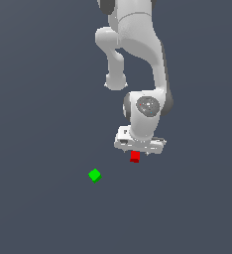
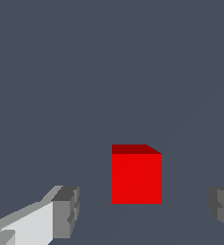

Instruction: Stack the red cube on top of the green cube.

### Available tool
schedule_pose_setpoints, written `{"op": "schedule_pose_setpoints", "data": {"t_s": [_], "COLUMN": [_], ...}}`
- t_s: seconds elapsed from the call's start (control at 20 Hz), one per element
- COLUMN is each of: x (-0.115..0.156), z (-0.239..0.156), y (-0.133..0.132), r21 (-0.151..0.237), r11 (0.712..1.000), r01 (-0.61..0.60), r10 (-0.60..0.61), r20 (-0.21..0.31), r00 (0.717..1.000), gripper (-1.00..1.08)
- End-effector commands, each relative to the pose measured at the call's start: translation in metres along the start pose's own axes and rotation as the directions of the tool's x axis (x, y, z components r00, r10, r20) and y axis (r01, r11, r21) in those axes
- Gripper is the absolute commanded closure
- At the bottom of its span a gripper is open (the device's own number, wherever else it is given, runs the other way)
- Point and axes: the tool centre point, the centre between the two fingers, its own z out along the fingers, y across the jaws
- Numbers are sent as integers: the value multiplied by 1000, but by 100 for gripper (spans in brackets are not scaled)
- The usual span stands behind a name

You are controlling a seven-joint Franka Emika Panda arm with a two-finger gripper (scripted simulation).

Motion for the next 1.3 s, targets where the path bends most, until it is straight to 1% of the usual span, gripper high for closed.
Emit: {"op": "schedule_pose_setpoints", "data": {"t_s": [0.0,0.2,0.55,0.8,0.85,1.25], "x": [0,0,0,1,1,1], "z": [1,12,45,50,50,50], "y": [0,0,0,0,0,0], "r21": [0,0,0,0,0,0], "r11": [1000,1000,1000,1000,1000,1000], "r01": [-1,-1,-3,-3,-3,-3], "r10": [1,1,3,3,3,3], "r20": [0,0,-1,-1,-1,-1], "r00": [1000,1000,1000,1000,1000,1000], "gripper": [-92,-92,-92,-92,108,108]}}
